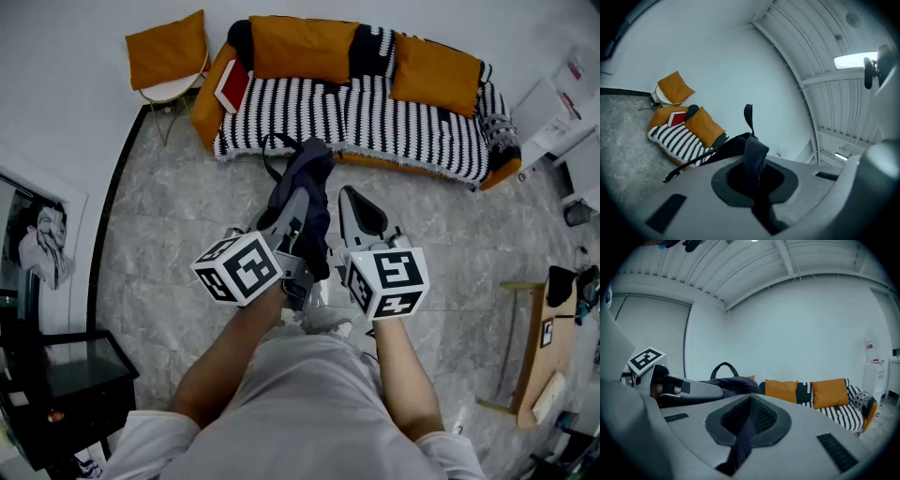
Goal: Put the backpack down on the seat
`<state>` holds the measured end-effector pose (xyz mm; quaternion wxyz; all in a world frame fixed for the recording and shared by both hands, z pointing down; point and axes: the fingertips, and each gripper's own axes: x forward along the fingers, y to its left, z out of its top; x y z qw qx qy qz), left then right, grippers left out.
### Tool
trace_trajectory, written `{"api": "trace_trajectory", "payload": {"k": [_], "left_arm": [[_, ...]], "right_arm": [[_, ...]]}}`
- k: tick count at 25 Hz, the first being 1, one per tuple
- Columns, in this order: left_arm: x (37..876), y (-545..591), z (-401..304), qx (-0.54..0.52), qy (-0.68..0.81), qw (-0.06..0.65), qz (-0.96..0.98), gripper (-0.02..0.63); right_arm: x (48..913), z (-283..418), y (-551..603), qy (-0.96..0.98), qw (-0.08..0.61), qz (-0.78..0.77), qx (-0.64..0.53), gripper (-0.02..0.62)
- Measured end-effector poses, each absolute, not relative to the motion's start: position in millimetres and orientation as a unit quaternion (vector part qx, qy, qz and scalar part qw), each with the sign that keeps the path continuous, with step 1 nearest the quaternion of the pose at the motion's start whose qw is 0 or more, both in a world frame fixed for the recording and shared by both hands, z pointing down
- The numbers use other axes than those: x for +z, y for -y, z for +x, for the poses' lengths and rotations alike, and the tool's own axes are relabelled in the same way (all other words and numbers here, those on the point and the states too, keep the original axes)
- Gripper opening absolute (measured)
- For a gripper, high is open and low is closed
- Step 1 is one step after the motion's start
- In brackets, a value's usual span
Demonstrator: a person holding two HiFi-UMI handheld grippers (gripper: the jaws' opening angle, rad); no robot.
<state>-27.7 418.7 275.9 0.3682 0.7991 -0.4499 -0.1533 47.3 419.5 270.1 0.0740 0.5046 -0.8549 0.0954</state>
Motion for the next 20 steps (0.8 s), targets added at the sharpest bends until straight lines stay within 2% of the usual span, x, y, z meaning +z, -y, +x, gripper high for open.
{"api": "trace_trajectory", "payload": {"k": [20], "left_arm": [[284, -390, -66, -0.152, 0.422, 0.383, 0.807, 0.011]], "right_arm": [[281, 4, -392, 0.843, 0.083, 0.523, 0.099, 0.002]]}}
